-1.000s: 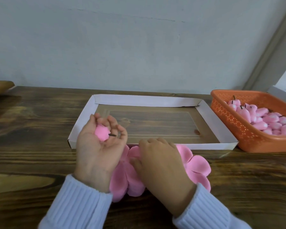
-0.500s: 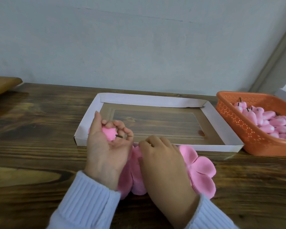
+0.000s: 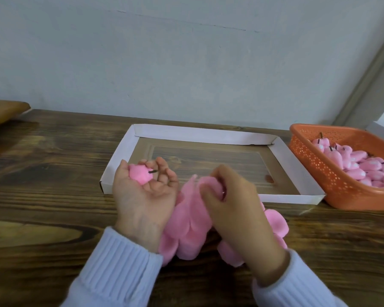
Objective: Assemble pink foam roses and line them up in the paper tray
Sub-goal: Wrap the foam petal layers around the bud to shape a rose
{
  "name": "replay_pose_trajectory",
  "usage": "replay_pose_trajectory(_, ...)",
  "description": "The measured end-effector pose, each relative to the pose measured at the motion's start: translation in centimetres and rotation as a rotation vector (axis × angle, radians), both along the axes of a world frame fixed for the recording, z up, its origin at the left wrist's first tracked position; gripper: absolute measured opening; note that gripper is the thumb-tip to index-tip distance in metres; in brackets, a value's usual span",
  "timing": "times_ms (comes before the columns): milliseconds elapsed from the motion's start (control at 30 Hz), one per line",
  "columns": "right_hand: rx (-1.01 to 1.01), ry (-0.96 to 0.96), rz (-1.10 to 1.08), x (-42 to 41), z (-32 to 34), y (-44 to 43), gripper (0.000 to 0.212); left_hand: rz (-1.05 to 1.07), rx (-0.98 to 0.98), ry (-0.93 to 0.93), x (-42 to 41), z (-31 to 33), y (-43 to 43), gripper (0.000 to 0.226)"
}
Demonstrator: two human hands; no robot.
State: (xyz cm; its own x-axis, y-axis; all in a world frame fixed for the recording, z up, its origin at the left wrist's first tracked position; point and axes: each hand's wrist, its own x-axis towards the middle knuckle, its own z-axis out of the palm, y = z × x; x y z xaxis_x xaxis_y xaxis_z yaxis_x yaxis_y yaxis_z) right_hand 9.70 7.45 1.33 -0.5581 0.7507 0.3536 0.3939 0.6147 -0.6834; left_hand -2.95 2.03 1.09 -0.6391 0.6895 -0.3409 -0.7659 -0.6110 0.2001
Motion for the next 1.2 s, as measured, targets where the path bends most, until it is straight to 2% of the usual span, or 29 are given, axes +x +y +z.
replay_pose_trajectory(167, -0.683, 0.325, -0.051, 1.7, 0.6, 1.3, 0.015, -0.007, -0.032, 0.135, 0.9, 0.2, 0.2, 0.041)
replay_pose_trajectory(267, -0.953, 0.537, -0.016, 2.0, 0.4, 1.2, 0.026, 0.036, -0.107, 0.354, 1.9, 0.5, 0.5, 0.057)
replay_pose_trajectory(333, -1.021, 0.607, -0.017, 1.9, 0.3, 1.2, 0.022, 0.097, -0.190, 0.564, 2.8, 0.7, 0.8, 0.057)
replay_pose_trajectory(433, -1.036, 0.656, -0.018, 1.8, -0.5, 1.3, 0.015, 0.234, -0.369, 1.021, 4.2, 0.6, 0.5, 0.056)
replay_pose_trajectory(533, -0.903, 0.570, 0.008, 1.8, -1.4, 1.0, 0.019, 0.369, -0.373, 1.456, 4.6, -0.3, 0.3, 0.041)
replay_pose_trajectory(600, -0.851, 0.554, 0.041, 1.8, -1.7, 0.7, 0.021, 0.432, -0.401, 1.619, 4.8, -0.6, 0.3, 0.035)
replay_pose_trajectory(733, -0.898, 0.664, 0.109, 1.8, -1.6, 0.5, 0.023, 0.416, -0.441, 1.591, 5.2, -1.0, 0.5, 0.042)
replay_pose_trajectory(833, -0.915, 0.726, 0.135, 2.0, -1.6, 0.5, 0.024, 0.406, -0.448, 1.552, 5.1, -1.2, 0.7, 0.027)
replay_pose_trajectory(933, -0.909, 0.716, 0.158, 2.1, -1.5, 0.5, 0.023, 0.462, -0.499, 1.596, 5.0, -1.3, 0.7, 0.038)
replay_pose_trajectory(1033, -0.909, 0.704, 0.184, 2.2, -1.5, 0.4, 0.023, 0.424, -0.491, 1.572, 4.9, -1.6, 0.7, 0.045)
replay_pose_trajectory(1133, -0.889, 0.689, 0.204, 2.2, -1.5, 0.2, 0.024, 0.451, -0.462, 1.614, 4.8, -1.9, 0.7, 0.044)
replay_pose_trajectory(1200, -0.882, 0.695, 0.228, 2.2, -1.3, 0.0, 0.021, 0.461, -0.464, 1.656, 4.8, -1.9, 0.8, 0.034)
